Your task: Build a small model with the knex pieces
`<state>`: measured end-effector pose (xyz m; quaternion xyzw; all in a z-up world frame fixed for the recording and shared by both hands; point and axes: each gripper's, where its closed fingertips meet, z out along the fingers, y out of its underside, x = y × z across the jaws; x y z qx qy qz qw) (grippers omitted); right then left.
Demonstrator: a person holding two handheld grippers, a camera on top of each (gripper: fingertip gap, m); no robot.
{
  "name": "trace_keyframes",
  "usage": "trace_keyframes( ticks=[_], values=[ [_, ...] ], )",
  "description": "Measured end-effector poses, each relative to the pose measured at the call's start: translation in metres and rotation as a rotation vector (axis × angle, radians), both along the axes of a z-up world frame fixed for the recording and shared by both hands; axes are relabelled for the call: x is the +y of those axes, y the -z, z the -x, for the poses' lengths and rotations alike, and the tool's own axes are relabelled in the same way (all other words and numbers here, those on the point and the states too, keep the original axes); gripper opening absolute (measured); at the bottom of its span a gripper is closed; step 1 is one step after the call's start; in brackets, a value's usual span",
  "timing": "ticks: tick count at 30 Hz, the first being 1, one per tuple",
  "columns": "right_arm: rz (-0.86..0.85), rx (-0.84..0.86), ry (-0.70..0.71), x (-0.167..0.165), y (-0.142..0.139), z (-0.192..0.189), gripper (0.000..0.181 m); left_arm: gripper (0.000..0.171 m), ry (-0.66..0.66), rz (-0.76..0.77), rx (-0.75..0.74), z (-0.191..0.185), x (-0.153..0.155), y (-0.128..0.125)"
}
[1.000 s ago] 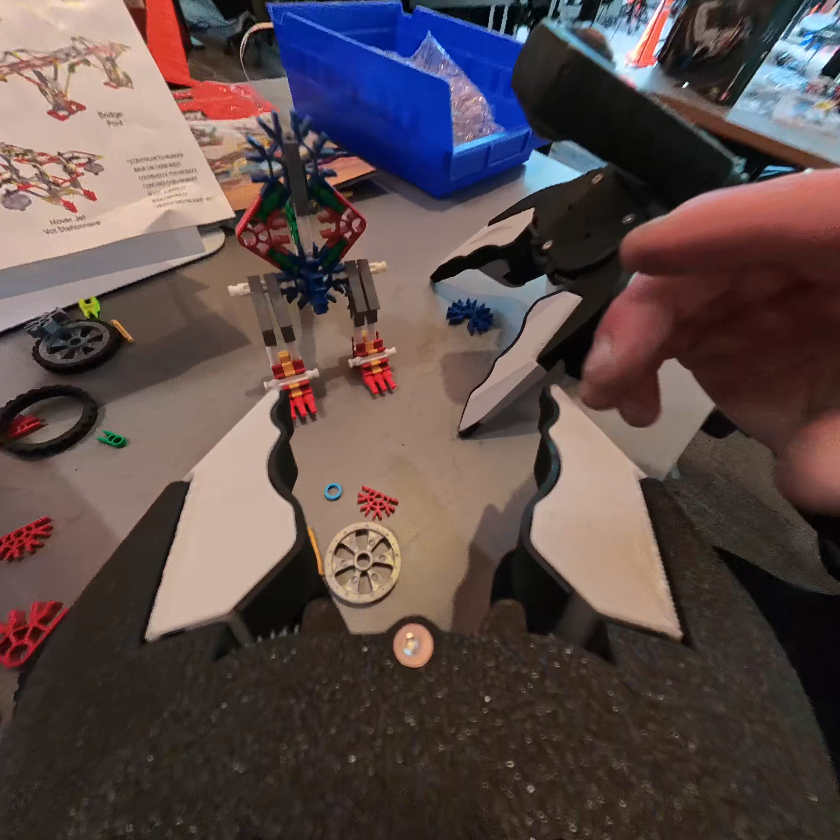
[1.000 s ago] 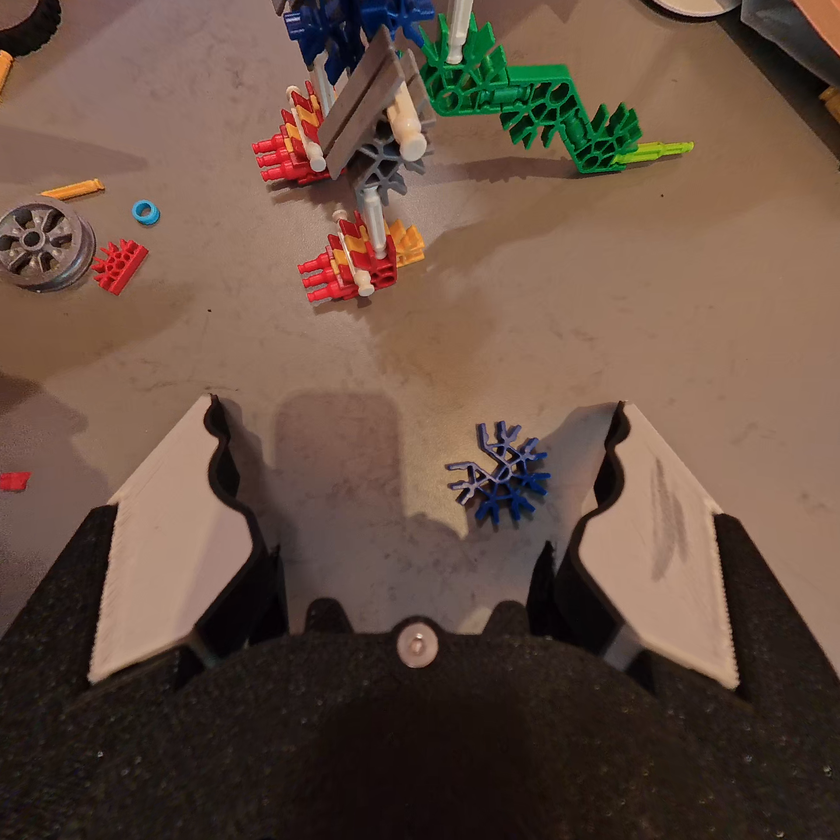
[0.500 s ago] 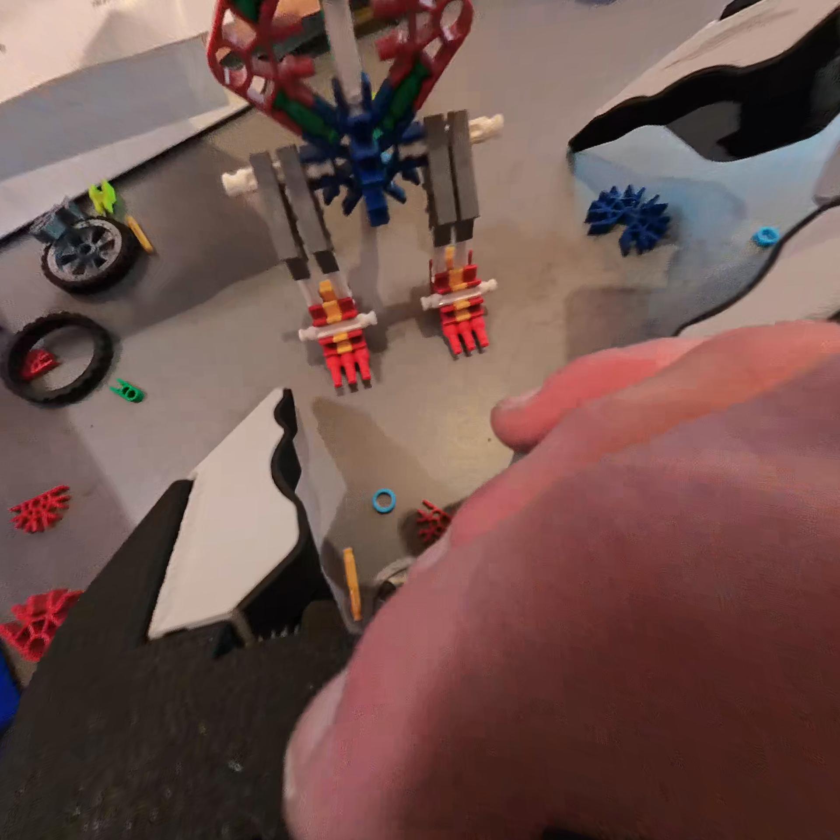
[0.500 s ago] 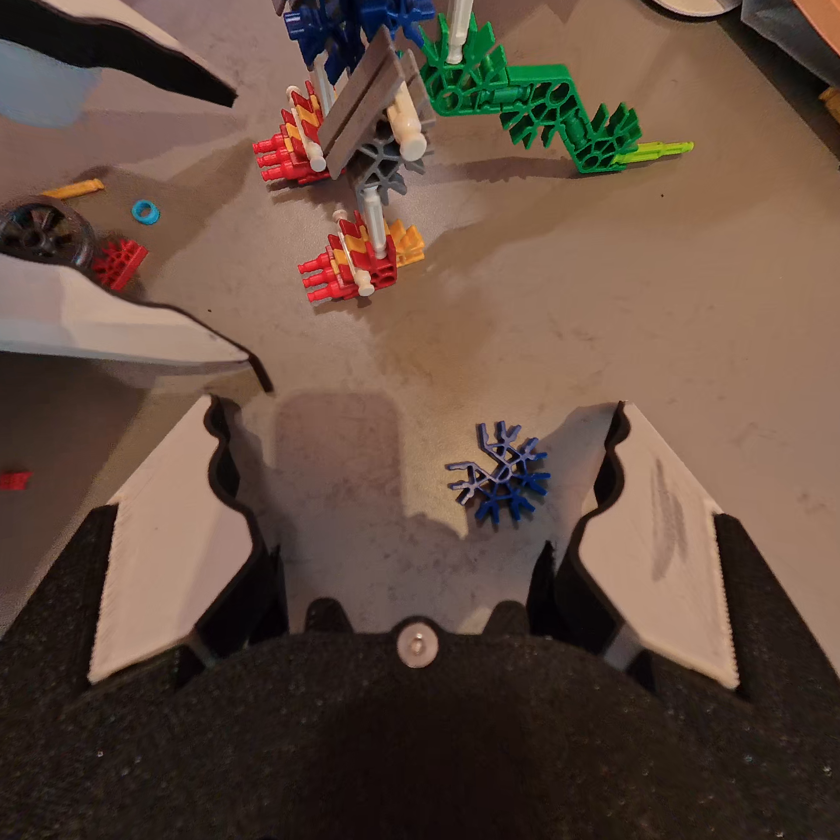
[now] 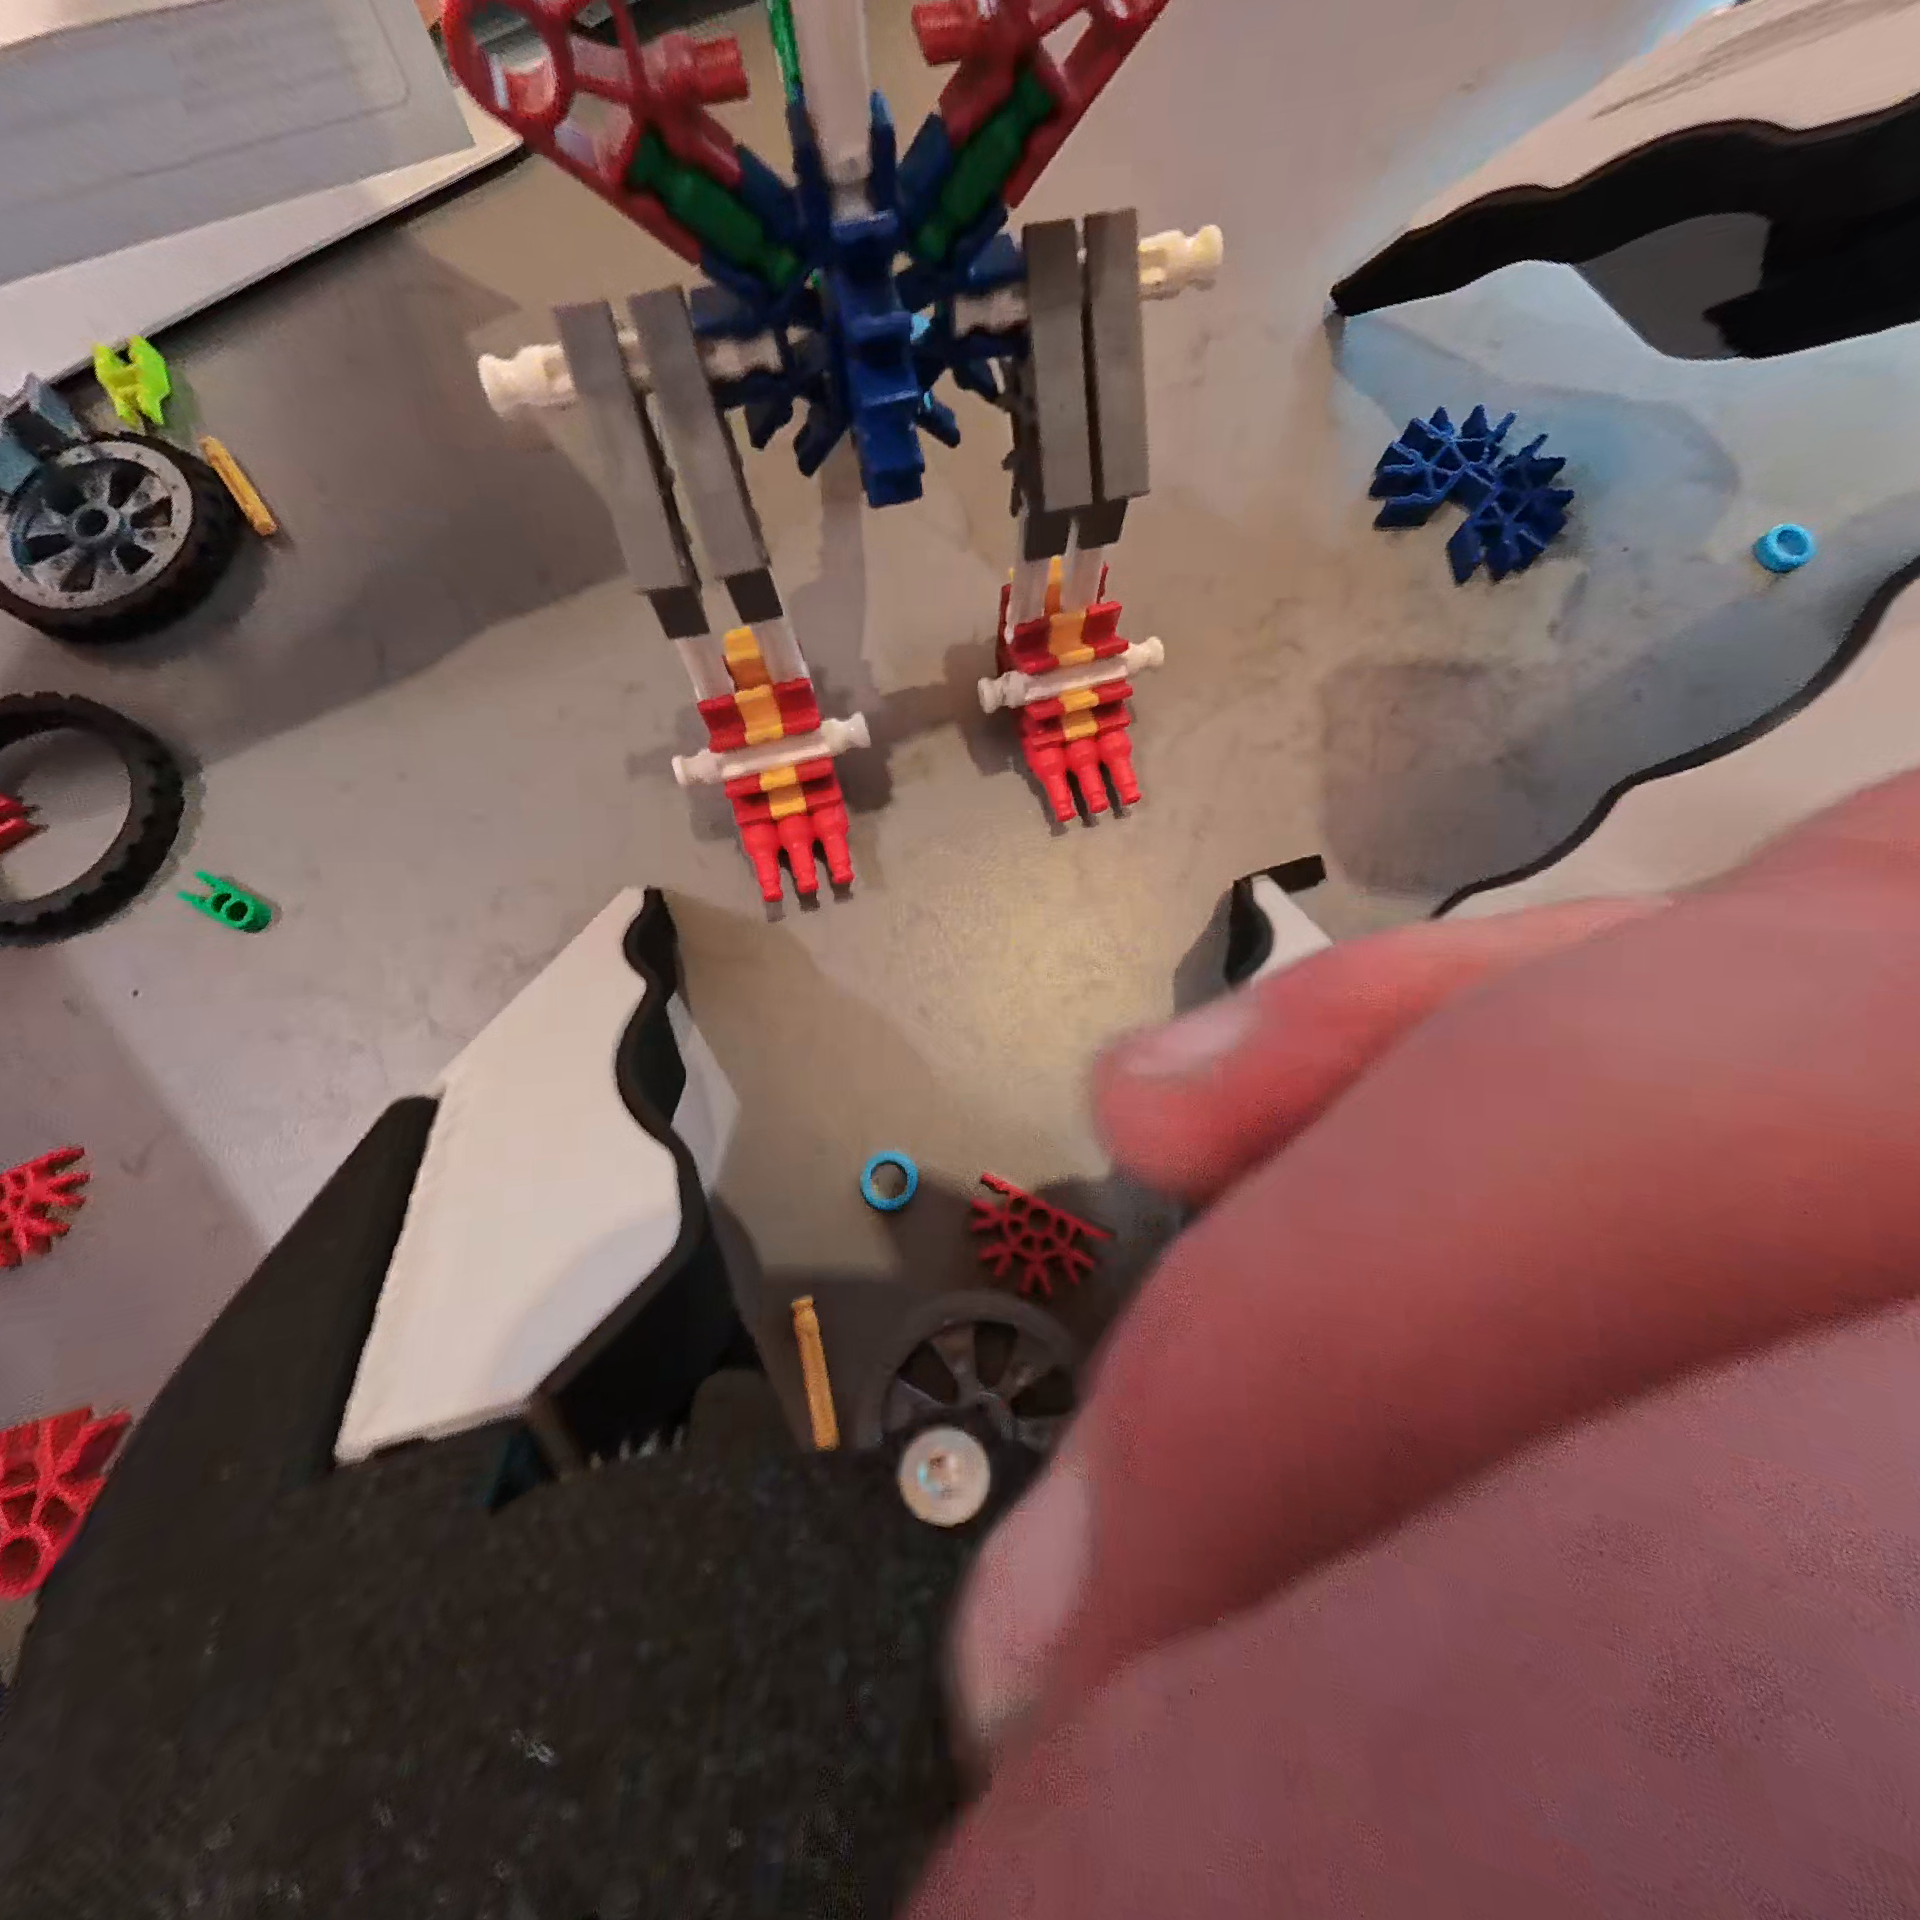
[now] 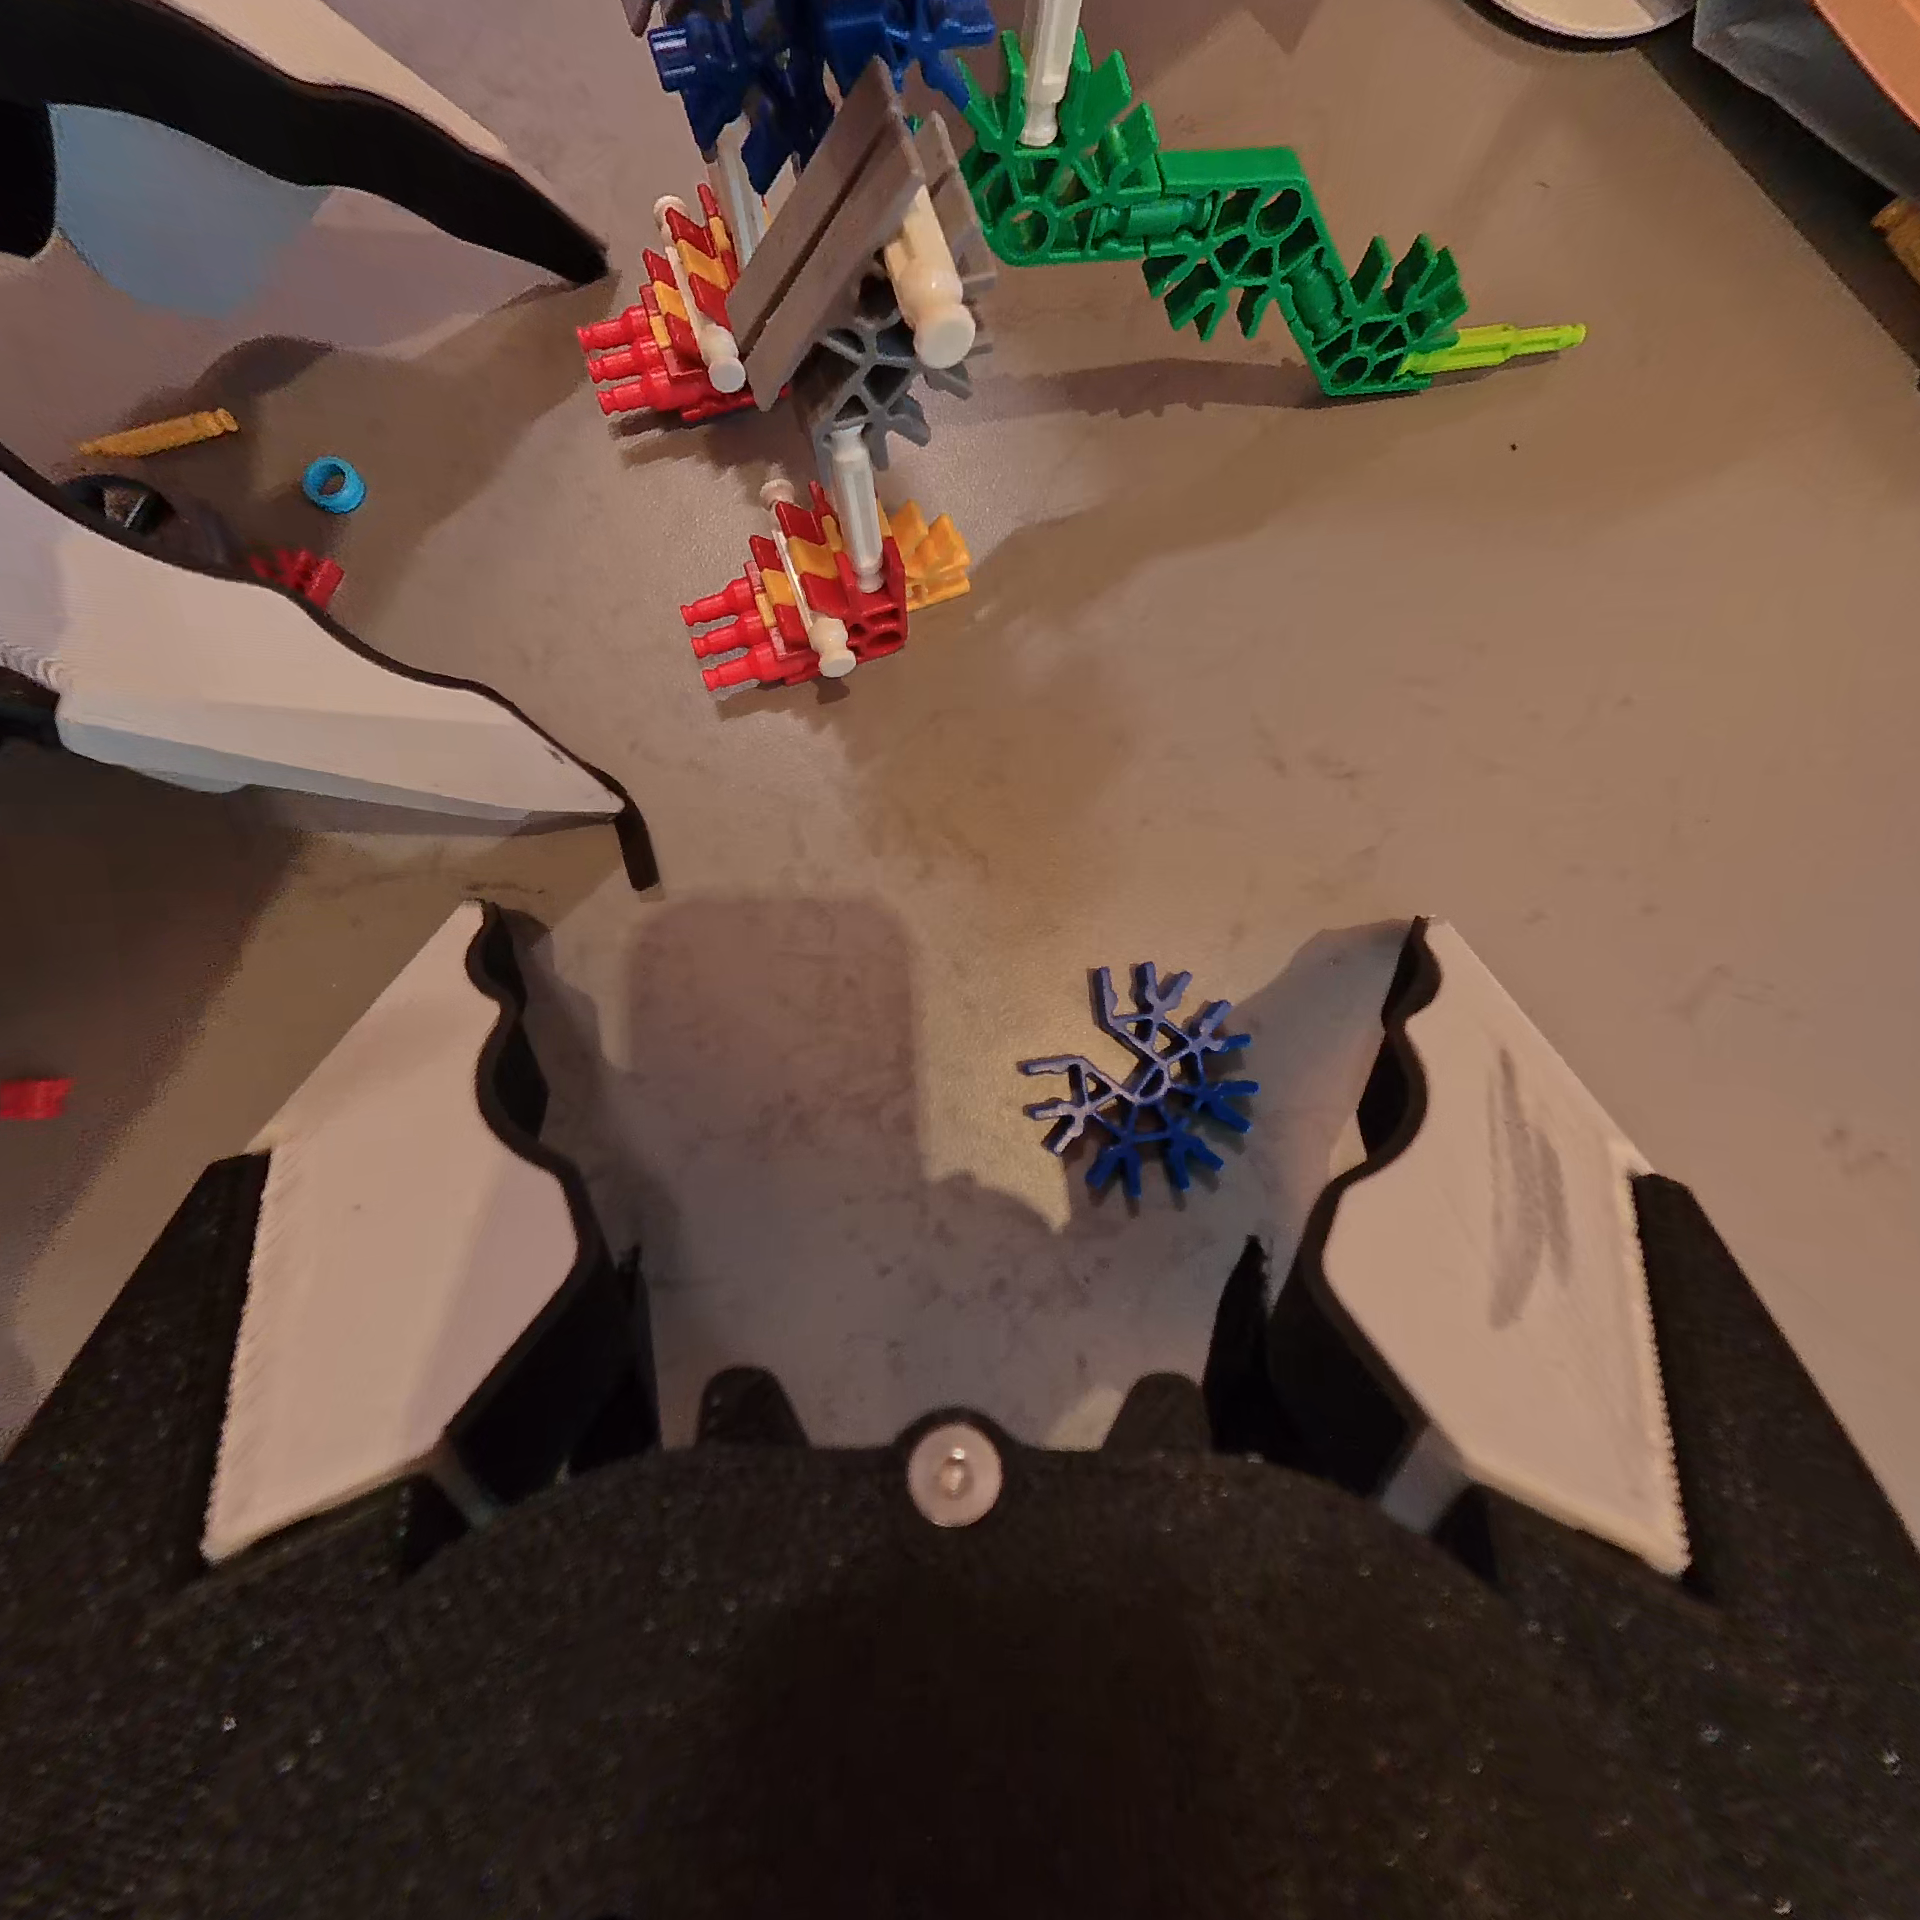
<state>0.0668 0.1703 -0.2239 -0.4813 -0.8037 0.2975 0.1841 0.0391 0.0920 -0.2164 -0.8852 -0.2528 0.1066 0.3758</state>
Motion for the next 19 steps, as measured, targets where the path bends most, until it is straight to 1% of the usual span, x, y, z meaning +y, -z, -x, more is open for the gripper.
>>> trace_keyframes(
  ticks=[1,2,19],
  values=[
    [0.0,0.0,0.0,-0.0001,0.0,0.0,0.157,0.105,0.003,-0.003,-0.001,0.0006,0.0001,0.0001],
    [0.0,0.0,0.0,-0.0001,0.0,0.0,0.157,0.103,0.005,0.003,0.004,0.0011,-0.0001,0.0006],
    [0.001,-0.001,-0.001,-0.0001,0.0001,0.0003,0.157,0.105,0.014,0.004,0.007,0.0006,0.0025,0.0004]
  ],
)
